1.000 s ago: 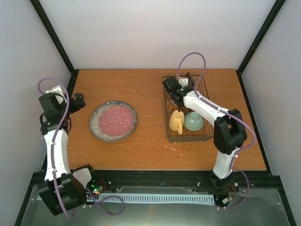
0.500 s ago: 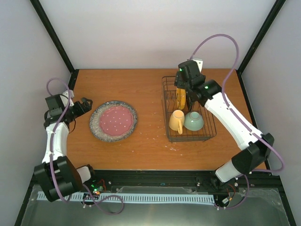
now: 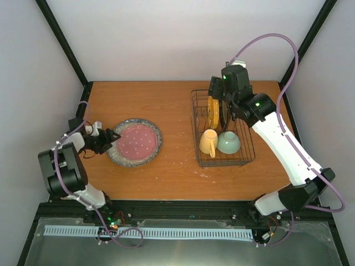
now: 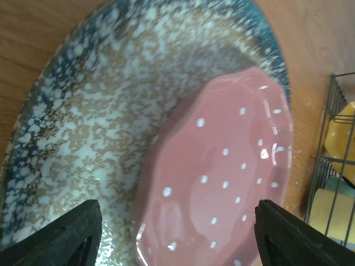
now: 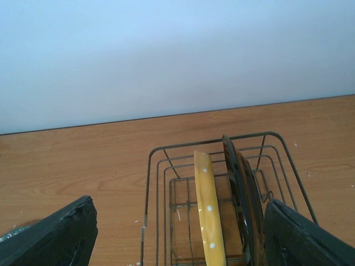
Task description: Load the mixed dishes into the dish rack
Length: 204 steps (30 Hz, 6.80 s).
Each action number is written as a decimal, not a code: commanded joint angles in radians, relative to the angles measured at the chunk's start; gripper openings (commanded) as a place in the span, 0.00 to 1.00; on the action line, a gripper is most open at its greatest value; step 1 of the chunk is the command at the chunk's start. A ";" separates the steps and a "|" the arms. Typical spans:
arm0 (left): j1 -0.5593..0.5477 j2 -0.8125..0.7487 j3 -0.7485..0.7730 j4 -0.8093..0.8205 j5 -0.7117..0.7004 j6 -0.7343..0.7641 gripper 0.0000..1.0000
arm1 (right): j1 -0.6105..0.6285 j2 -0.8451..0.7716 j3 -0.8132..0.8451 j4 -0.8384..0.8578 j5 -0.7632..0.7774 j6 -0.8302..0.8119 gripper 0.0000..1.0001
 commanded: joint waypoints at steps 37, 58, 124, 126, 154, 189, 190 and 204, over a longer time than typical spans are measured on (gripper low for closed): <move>-0.021 0.173 0.047 0.101 0.182 0.062 0.01 | -0.004 0.042 -0.023 0.084 -0.196 -0.072 0.81; -0.021 -0.158 0.177 -0.019 0.195 0.004 0.01 | 0.006 0.312 -0.070 0.293 -1.057 0.069 1.00; -0.021 -0.564 0.169 -0.018 -0.419 -0.041 1.00 | 0.185 0.287 0.247 -0.116 0.171 0.008 0.03; -0.021 -0.561 0.167 -0.014 -0.423 -0.033 1.00 | 0.185 0.301 0.227 -0.133 0.218 0.008 0.03; -0.020 -0.558 0.174 -0.005 -0.467 0.004 1.00 | 0.106 0.366 -0.040 -0.055 0.261 0.010 0.03; -0.021 -0.470 0.141 -0.045 -0.468 -0.016 1.00 | 0.091 0.499 -0.022 -0.090 0.147 0.050 0.70; -0.019 -0.461 0.137 -0.049 -0.465 -0.019 1.00 | 0.091 0.488 -0.021 -0.088 0.148 0.049 0.70; 0.083 -0.180 0.098 -0.117 -0.166 -0.011 1.00 | 0.091 0.218 0.086 -0.107 0.258 0.004 0.77</move>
